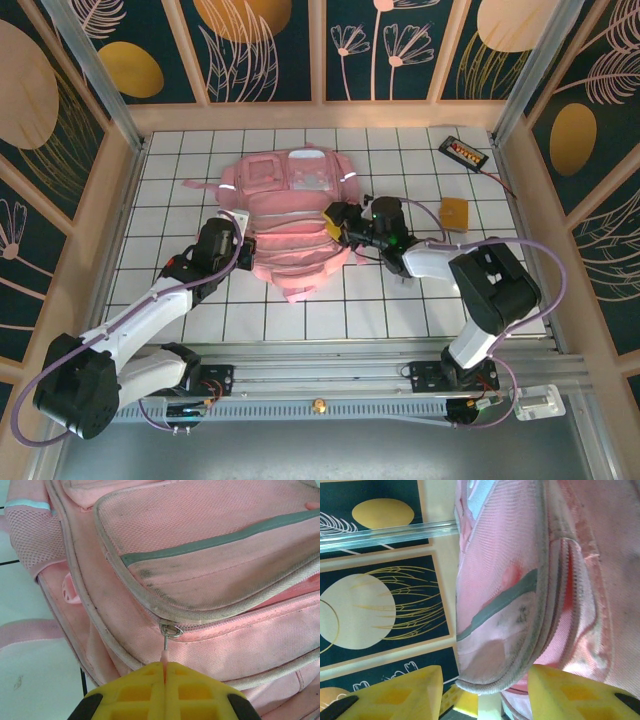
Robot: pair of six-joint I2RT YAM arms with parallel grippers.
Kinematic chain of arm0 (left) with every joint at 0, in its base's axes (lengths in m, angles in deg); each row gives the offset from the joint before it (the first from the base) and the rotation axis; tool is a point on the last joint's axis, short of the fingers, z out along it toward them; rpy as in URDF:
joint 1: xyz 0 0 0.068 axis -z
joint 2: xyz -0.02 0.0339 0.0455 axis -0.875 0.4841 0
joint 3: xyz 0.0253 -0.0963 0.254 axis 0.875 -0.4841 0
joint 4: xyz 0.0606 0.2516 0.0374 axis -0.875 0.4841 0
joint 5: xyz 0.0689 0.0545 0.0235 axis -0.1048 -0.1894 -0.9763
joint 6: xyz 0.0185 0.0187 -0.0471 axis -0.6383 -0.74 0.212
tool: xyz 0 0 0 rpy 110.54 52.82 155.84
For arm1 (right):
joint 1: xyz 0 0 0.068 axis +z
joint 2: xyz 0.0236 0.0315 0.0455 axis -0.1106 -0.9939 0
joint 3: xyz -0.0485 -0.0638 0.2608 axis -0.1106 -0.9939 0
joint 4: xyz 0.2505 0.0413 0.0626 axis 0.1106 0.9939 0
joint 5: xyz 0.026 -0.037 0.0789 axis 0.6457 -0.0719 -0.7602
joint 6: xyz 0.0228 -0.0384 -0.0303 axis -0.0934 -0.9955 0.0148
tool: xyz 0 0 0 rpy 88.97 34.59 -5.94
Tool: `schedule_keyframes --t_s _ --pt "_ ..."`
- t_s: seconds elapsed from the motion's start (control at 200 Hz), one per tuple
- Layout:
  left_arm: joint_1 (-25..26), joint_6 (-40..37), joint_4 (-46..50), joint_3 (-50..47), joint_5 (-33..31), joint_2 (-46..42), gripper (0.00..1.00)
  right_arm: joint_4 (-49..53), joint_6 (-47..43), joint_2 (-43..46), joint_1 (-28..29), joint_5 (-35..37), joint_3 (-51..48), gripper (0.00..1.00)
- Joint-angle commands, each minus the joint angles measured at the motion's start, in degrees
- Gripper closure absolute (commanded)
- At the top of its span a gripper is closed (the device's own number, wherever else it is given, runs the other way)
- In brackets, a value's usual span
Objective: Pack the student bag
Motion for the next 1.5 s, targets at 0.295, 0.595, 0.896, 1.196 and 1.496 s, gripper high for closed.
schedule_keyframes --t_s 0.295,0.595,0.896,1.196,1.496 --pt "-0.5 -0.1 -0.1 -1.1 0.5 -1.8 1.00 -1.8 3.0 -11.6 3.7 -0.6 11.0 0.55" --pt "-0.5 -0.7 0.1 -1.1 -0.1 -2.4 1.00 -1.8 3.4 -13.1 5.2 0.7 11.4 1.00" --pt "-0.5 -2.6 6.1 2.1 -9.9 -1.3 1.00 20.6 -18.3 -2.6 -3.8 -5.0 14.6 1.00" --pt "-0.9 -13.2 2.4 2.1 -13.1 0.2 1.00 31.4 -32.1 -3.3 -7.9 -18.2 18.2 1.00" --pt "-3.8 -13.7 -2.3 4.5 -14.9 6.9 1.00 36.4 -39.7 -1.7 -10.7 -24.1 19.6 1.00"
